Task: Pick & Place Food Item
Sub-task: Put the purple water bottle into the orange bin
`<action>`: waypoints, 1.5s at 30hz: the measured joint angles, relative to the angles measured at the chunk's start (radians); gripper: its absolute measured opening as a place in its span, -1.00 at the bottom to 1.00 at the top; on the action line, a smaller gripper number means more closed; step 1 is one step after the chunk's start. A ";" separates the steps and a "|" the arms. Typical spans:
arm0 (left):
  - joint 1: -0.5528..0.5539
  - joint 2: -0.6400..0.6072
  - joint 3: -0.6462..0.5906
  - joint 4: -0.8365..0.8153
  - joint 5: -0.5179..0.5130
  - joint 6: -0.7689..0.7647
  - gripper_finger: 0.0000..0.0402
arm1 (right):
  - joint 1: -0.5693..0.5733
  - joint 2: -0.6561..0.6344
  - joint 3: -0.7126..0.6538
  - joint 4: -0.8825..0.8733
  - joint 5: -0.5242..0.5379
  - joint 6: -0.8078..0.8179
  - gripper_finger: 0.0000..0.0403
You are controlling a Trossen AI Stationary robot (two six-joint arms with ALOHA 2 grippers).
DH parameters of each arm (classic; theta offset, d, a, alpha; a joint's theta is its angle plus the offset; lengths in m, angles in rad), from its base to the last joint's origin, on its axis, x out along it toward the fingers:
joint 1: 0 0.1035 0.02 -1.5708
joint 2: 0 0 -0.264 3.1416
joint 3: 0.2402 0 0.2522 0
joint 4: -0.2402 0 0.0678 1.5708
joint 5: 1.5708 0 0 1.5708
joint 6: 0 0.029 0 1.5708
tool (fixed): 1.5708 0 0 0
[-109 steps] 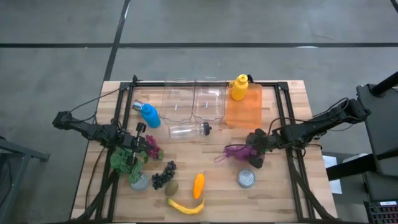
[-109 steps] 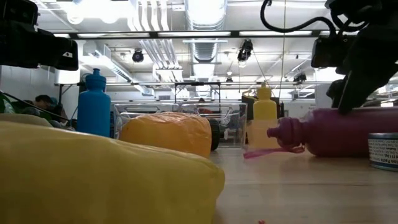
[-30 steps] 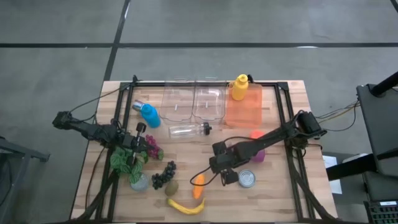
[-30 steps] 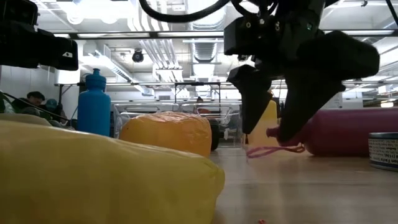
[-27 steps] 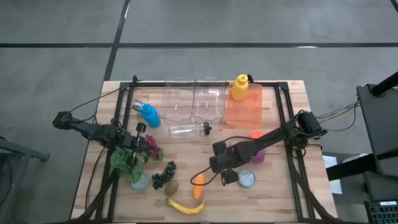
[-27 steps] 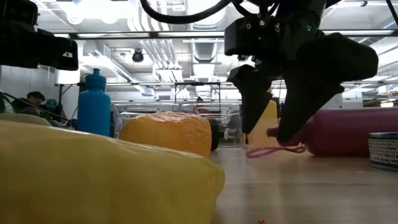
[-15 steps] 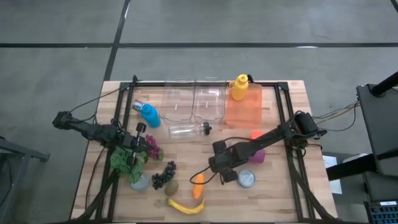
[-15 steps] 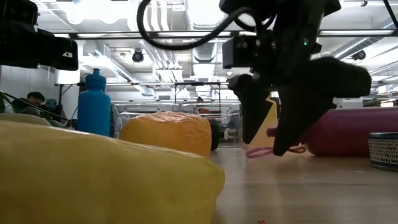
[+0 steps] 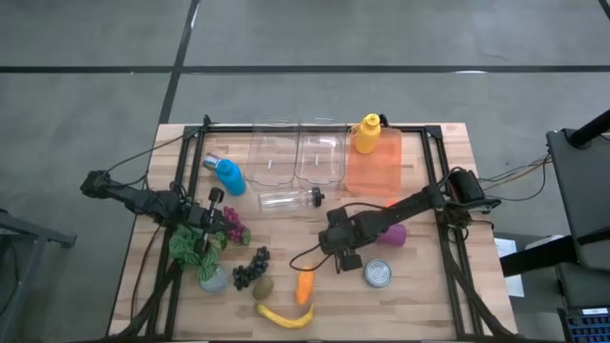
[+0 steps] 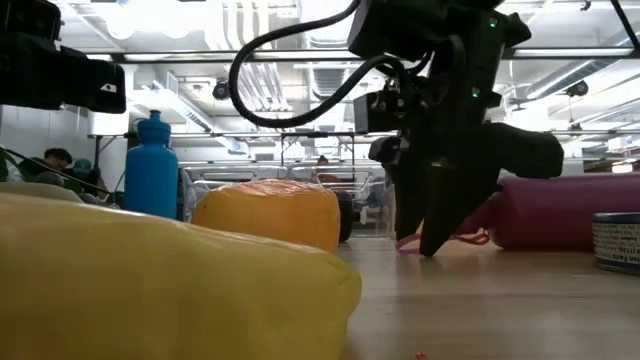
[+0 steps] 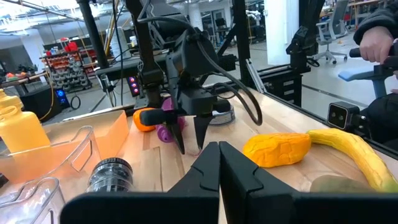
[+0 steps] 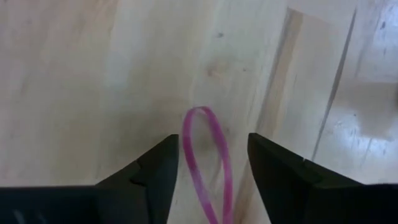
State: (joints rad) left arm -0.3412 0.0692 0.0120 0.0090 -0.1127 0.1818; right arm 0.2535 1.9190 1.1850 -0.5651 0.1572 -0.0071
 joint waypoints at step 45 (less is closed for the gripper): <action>0.000 0.000 0.000 0.000 0.000 0.000 -0.99 | 0.002 -0.140 -0.018 0.078 0.021 0.110 -0.96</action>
State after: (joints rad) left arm -0.3412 0.0692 0.0120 0.0090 -0.1127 0.1818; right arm 0.2553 1.7789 1.1667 -0.4870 0.1780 0.1028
